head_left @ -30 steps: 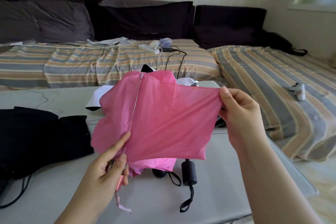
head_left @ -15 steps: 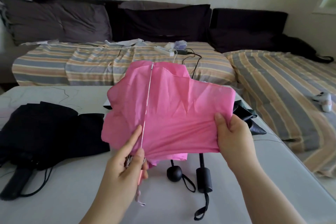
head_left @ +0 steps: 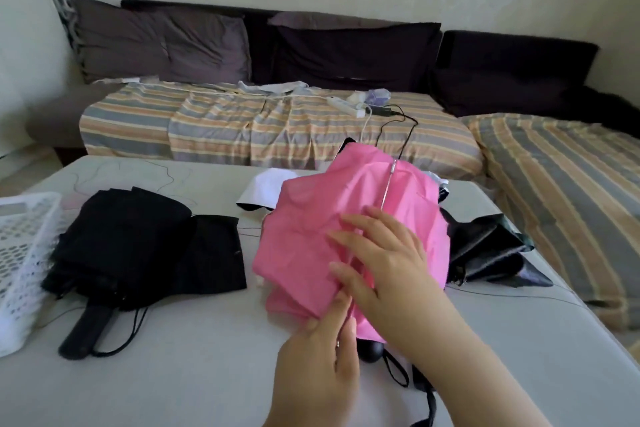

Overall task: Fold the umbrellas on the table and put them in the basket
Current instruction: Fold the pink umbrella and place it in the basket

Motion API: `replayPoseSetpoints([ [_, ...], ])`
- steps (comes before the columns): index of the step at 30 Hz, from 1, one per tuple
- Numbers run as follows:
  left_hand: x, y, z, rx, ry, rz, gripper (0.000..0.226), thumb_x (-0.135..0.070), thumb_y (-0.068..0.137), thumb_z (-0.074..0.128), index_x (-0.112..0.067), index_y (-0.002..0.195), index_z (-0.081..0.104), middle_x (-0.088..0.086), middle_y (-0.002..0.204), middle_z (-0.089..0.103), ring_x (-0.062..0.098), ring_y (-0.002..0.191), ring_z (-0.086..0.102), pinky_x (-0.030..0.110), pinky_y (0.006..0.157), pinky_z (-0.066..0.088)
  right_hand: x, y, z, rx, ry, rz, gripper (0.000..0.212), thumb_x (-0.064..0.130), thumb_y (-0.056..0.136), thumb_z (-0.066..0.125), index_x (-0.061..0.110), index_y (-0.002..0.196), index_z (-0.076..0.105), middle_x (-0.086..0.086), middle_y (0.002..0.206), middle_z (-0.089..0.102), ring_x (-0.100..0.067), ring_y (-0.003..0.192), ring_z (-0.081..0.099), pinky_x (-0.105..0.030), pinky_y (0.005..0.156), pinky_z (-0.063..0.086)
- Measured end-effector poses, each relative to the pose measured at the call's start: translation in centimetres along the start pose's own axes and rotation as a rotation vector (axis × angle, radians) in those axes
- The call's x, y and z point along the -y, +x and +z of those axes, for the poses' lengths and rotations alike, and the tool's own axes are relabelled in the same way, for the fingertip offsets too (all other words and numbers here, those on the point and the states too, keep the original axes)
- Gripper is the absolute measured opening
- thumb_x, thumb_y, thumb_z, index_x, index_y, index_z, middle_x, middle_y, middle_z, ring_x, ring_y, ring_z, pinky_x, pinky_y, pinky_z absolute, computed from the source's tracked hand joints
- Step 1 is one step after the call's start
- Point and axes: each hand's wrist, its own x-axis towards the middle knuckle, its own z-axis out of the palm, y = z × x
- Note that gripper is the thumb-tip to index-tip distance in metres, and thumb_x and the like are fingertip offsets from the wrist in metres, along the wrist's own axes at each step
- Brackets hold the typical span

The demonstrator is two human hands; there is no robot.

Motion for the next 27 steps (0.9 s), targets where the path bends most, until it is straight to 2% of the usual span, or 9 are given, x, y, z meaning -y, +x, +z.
replayPoseSetpoints([
  [3,-1.1,0.1,-0.5,0.144,-0.030,0.056,0.059,-0.044,0.084,0.040,-0.055,0.140,0.027,-0.009,0.047,0.045,0.004,0.037,0.042,0.002,0.038,0.023,-1.7,2.5,-0.5,0.154,-0.235,0.111,0.075,0.067,0.081,0.006,0.039,0.141,0.042,0.022,0.154,0.026,-0.004,0.144,-0.008,-0.044,0.113,-0.012],
  [7,-0.4,0.3,-1.0,0.133,-0.026,0.086,0.062,-0.040,0.078,0.045,-0.033,0.139,0.043,-0.019,0.042,0.012,-0.009,0.033,0.021,-0.005,0.041,0.019,-4.8,7.3,-3.4,0.193,-0.370,0.270,0.048,0.049,0.101,0.022,0.038,0.145,0.035,0.016,0.159,0.014,-0.016,0.148,-0.010,-0.051,0.115,-0.011],
  [10,-0.9,0.5,-1.2,0.128,-0.168,-0.112,0.072,-0.052,0.074,0.042,-0.039,0.144,0.032,-0.006,0.035,0.034,-0.008,0.035,0.041,-0.001,0.042,0.028,-4.6,8.4,-4.2,-0.011,-0.286,0.291,0.050,0.038,0.102,0.032,0.030,0.150,0.025,0.007,0.161,0.005,-0.020,0.148,-0.010,-0.048,0.116,-0.007],
  [13,-0.7,1.1,-1.2,0.069,-0.202,-0.277,0.056,-0.050,0.083,0.043,-0.060,0.129,0.013,-0.003,0.052,0.053,0.005,0.050,0.055,0.011,0.051,0.041,-0.9,5.6,-4.3,-0.438,0.038,0.283,0.045,0.031,0.096,0.048,0.023,0.139,0.040,0.002,0.140,0.037,-0.008,0.126,0.028,-0.036,0.111,0.025],
  [16,-0.4,1.9,-2.0,0.028,-0.297,-0.303,0.054,-0.047,0.083,0.053,-0.060,0.128,0.027,-0.011,0.072,0.067,0.003,0.068,0.063,0.008,0.059,0.043,3.2,0.7,-1.7,-0.143,0.075,0.275,0.040,0.041,0.090,0.052,0.037,0.129,0.046,0.011,0.116,0.041,-0.010,0.105,0.046,-0.034,0.095,0.044],
  [19,-0.2,2.1,-2.8,0.075,-0.428,-0.280,0.051,-0.049,0.080,0.052,-0.050,0.129,0.036,-0.031,0.087,0.065,-0.013,0.082,0.062,0.005,0.073,0.045,3.7,-1.6,1.9,0.075,0.066,0.219,0.057,0.067,0.082,0.031,0.061,0.138,0.023,0.019,0.119,0.024,-0.012,0.115,0.038,-0.030,0.101,0.038],
  [22,-0.7,2.0,-3.9,0.161,-0.595,-0.410,0.051,-0.016,0.093,0.056,-0.054,0.122,0.039,-0.005,0.057,0.064,0.006,0.050,0.056,0.018,0.054,0.046,2.1,-1.3,2.7,-0.071,0.147,0.324,0.056,0.066,0.085,0.027,0.061,0.138,0.008,0.017,0.135,0.020,-0.014,0.129,0.028,-0.031,0.109,0.026],
  [25,-0.9,2.2,-4.8,0.175,-0.729,-0.457,0.048,-0.012,0.093,0.053,-0.046,0.125,0.044,0.004,0.053,0.057,0.011,0.046,0.051,0.019,0.044,0.041,-0.3,-1.6,1.3,-0.317,0.445,0.673,0.074,0.043,0.092,0.054,0.039,0.150,0.009,-0.001,0.151,0.016,-0.016,0.140,0.018,-0.034,0.116,0.016],
  [27,-0.5,2.6,-5.2,0.143,-0.826,-0.507,0.044,-0.011,0.091,0.054,-0.040,0.124,0.050,0.005,0.053,0.056,0.013,0.046,0.053,0.020,0.042,0.040,-2.2,-2.0,0.2,-0.351,0.611,0.970,0.079,0.045,0.085,0.063,0.025,0.150,0.023,-0.008,0.148,0.033,-0.023,0.139,0.029,-0.041,0.116,0.024],
])
